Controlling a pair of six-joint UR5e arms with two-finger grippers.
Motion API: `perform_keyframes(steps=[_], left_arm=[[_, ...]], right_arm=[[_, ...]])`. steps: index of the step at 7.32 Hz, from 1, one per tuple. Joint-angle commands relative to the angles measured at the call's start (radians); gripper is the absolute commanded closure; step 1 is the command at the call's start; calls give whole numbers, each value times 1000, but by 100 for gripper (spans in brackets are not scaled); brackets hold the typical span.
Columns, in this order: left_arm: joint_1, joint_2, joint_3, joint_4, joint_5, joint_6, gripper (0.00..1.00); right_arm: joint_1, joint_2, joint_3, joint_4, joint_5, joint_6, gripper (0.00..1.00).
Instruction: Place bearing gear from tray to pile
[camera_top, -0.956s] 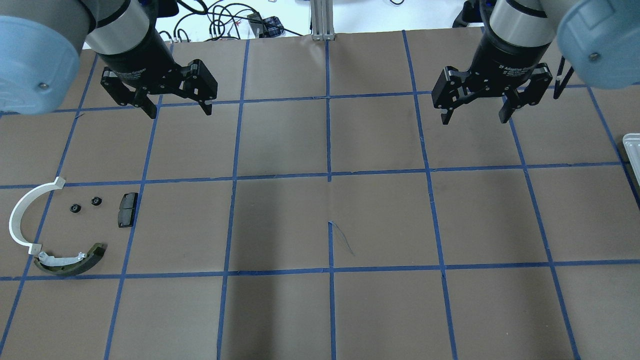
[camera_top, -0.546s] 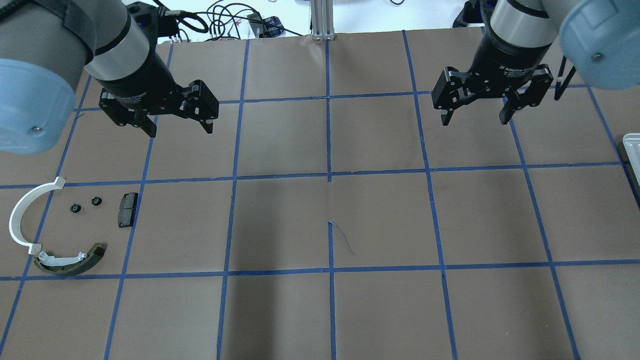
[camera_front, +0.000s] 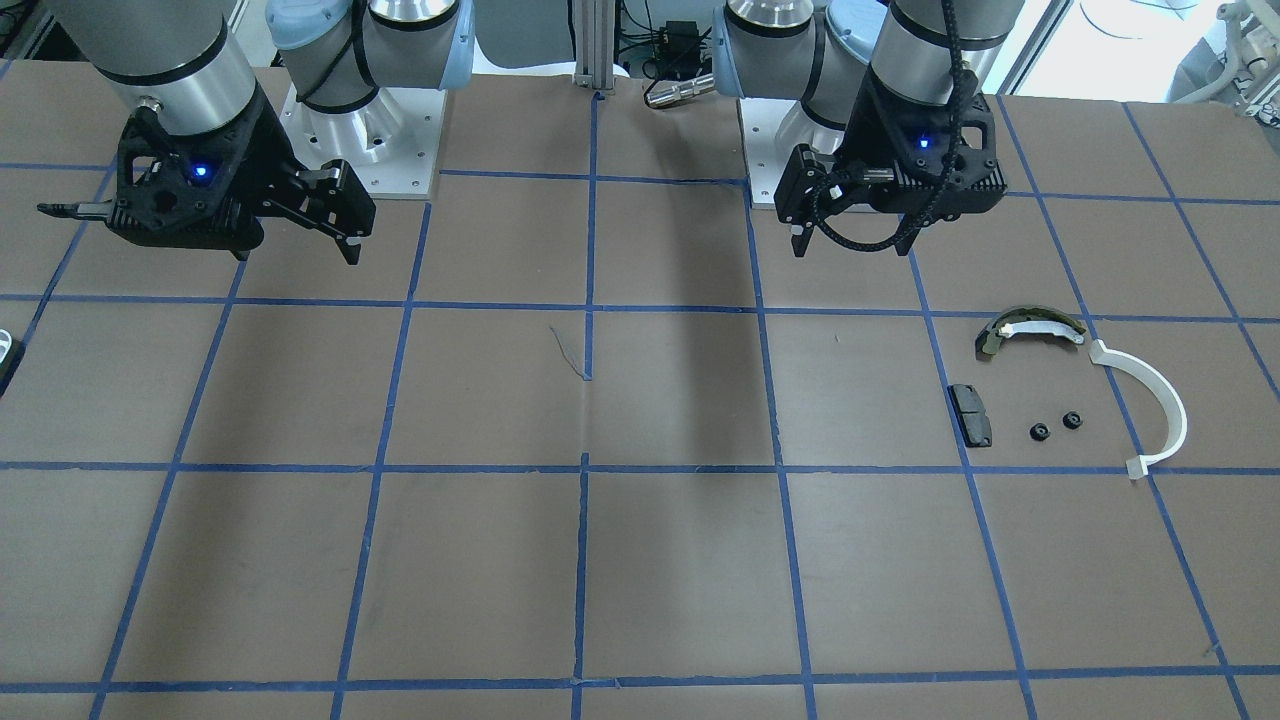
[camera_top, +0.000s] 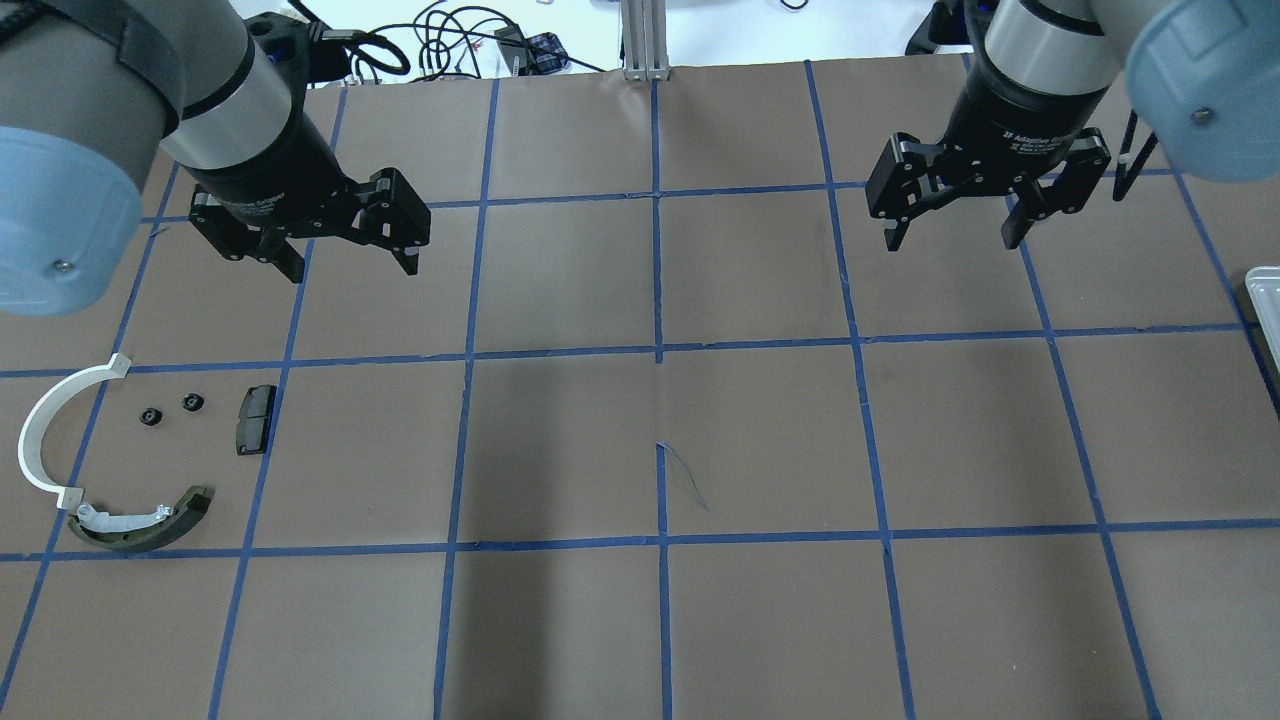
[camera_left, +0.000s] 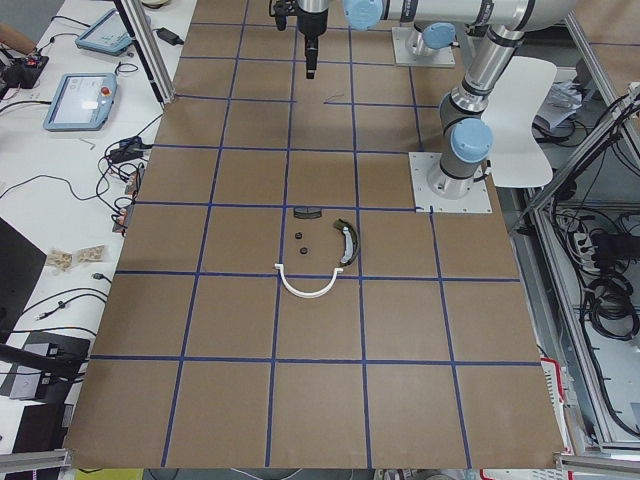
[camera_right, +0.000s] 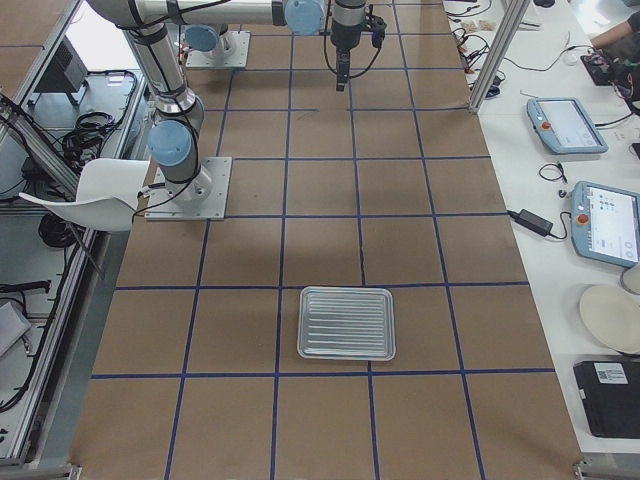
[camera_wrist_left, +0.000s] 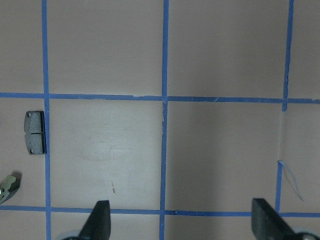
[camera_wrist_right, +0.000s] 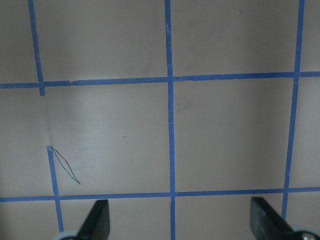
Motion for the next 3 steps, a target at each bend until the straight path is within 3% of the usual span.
perform_keyframes(steps=[1,3], left_arm=[[4,-9,27,-51,0,0,0],[4,-9,27,-50,0,0,0]], right_arm=[[-2,-3,-1,-1,0,-3,0],[1,-4,-1,-1,0,2,0]])
